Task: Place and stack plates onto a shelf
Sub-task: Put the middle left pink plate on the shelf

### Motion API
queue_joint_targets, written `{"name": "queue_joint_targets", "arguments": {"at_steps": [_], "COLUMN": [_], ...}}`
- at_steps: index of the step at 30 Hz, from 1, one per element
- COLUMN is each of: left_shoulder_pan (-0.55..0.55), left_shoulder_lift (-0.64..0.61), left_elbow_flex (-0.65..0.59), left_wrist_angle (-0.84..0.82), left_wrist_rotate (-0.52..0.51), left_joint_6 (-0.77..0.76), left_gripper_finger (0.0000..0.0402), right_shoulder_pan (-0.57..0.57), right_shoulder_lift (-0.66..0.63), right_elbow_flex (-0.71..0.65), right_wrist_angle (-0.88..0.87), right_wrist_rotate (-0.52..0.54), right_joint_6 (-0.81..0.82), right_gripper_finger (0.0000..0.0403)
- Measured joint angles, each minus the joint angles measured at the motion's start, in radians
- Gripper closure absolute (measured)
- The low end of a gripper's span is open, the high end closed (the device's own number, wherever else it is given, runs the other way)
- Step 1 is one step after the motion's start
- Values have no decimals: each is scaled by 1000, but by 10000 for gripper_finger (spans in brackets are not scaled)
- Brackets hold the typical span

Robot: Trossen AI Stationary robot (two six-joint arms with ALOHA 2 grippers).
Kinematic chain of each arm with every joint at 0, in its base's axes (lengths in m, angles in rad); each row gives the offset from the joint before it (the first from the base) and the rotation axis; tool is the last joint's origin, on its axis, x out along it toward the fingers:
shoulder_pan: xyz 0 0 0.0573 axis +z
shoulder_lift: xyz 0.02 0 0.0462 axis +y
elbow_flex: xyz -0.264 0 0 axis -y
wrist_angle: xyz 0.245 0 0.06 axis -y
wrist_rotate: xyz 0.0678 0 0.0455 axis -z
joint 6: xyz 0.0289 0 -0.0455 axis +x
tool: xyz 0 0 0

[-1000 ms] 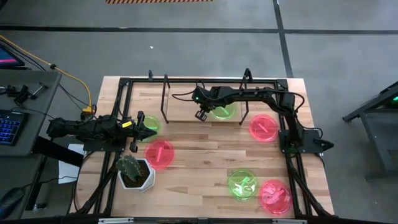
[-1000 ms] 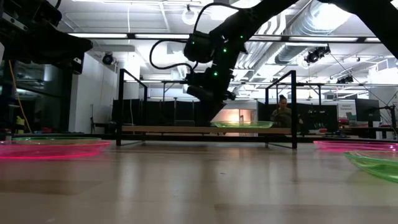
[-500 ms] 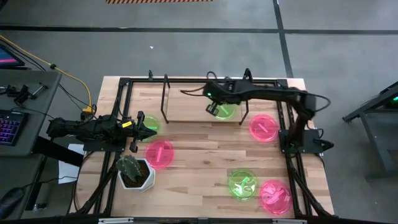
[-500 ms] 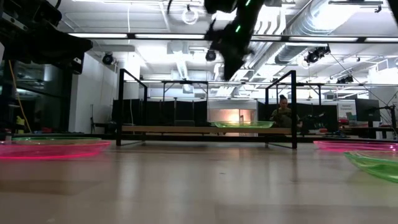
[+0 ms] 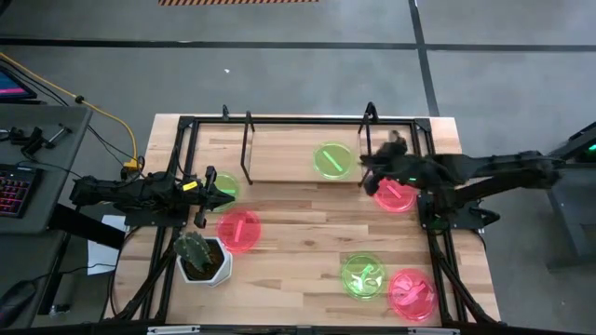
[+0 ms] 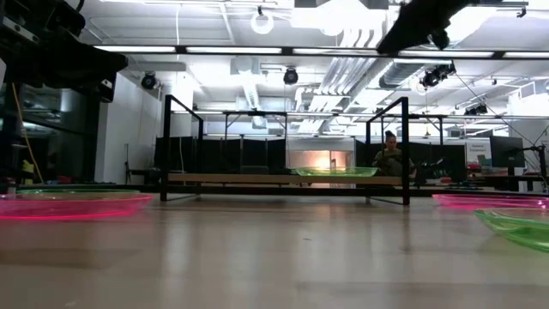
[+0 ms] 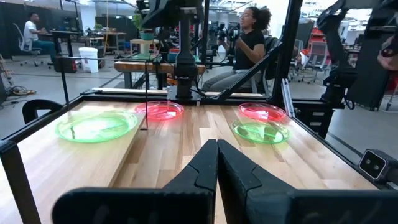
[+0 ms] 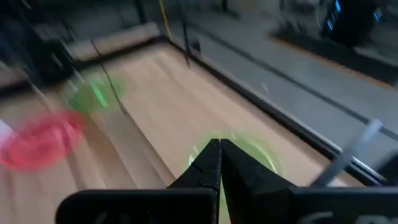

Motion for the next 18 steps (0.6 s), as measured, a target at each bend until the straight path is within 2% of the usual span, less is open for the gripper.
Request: {"name": "queue_joint_targets", "arguments": {"at_steps": [4,8,13,18], "left_shoulder_pan": [0,0,0,0], "left_shoulder_lift": [0,0,0,0], "left_elbow_flex": [0,0,0,0], "left_wrist_angle": [0,0,0,0], "left_wrist_rotate": [0,0,0,0], "left_joint_6": [0,0,0,0], "left_gripper_finger": [401,401,401,401], "right_shoulder_pan": [30,33,33,33], "right_shoulder_lift": [-145,-227,-262,-259], "right_elbow_flex": [-161,-286,-367,-375], "right_wrist_angle": [254,440,571,603], "right_wrist_rotate": [11,9,-20,-59], "right_joint_6": [-119,-199,-243,-261], "right_gripper_finger": [403,403,403,403]}}
